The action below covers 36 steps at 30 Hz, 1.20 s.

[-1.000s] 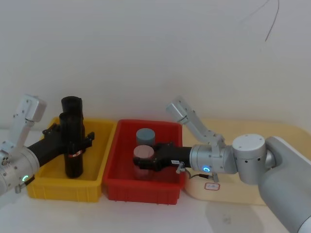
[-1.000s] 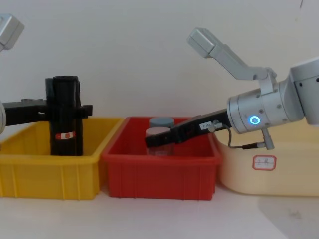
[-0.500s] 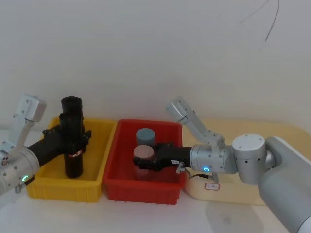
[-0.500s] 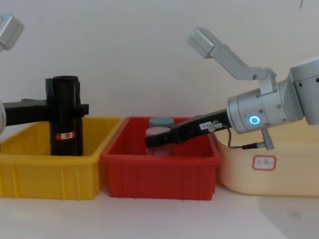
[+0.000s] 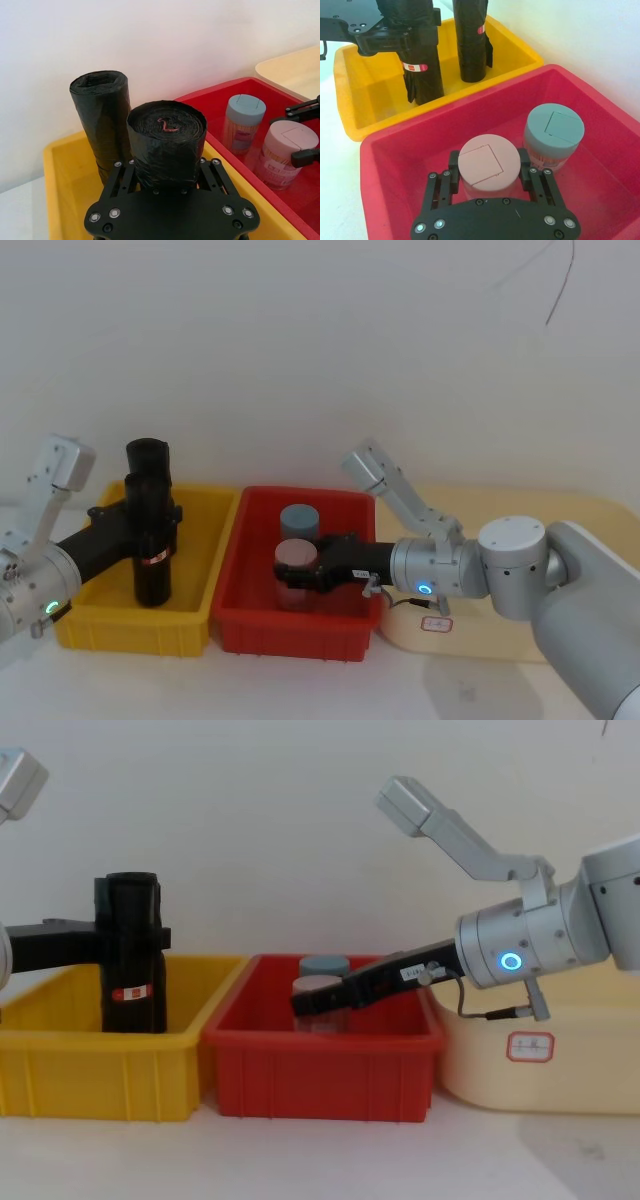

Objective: Pick up the garbage bag with the one hand and transfer it to the other hand.

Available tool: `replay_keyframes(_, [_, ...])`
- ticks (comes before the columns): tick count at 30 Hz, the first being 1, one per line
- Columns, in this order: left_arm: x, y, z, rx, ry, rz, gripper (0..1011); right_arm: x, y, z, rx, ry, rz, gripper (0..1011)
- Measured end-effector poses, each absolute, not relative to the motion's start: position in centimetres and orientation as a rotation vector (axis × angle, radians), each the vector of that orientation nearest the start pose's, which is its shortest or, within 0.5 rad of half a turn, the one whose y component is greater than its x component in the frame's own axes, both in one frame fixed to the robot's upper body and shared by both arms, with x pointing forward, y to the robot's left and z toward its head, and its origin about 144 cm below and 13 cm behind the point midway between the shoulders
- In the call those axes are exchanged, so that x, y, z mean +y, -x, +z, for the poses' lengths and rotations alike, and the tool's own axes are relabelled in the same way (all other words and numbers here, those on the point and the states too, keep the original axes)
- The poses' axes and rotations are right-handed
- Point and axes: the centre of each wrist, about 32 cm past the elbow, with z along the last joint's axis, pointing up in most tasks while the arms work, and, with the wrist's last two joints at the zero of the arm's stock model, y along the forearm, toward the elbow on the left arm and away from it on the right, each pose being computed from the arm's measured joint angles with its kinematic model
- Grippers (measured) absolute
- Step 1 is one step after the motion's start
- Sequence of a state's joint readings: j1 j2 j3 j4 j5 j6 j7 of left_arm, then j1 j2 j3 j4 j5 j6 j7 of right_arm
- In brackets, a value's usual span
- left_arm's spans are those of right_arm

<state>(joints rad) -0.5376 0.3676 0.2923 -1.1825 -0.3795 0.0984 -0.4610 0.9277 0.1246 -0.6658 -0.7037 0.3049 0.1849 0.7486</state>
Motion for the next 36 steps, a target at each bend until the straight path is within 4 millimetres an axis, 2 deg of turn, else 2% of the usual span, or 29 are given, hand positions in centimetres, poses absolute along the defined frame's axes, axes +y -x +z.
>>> replay_keyframes(11, [29.7, -59.5, 122.5, -0.022, -0.087, 1.003, 435, -17.3, -66.4, 125.1, 0.042, 0.345, -0.523, 651])
replay_keyframes(25, [29.7, -59.5, 122.5, -0.022, -0.087, 1.003, 435, -20.3, -64.0, 129.5, -0.064, 0.189, -0.565, 651])
replay_keyframes(36, [29.7, -59.5, 122.5, -0.022, -0.087, 1.003, 435, -22.3, -62.4, 132.1, -0.155, 0.167, -0.672, 651])
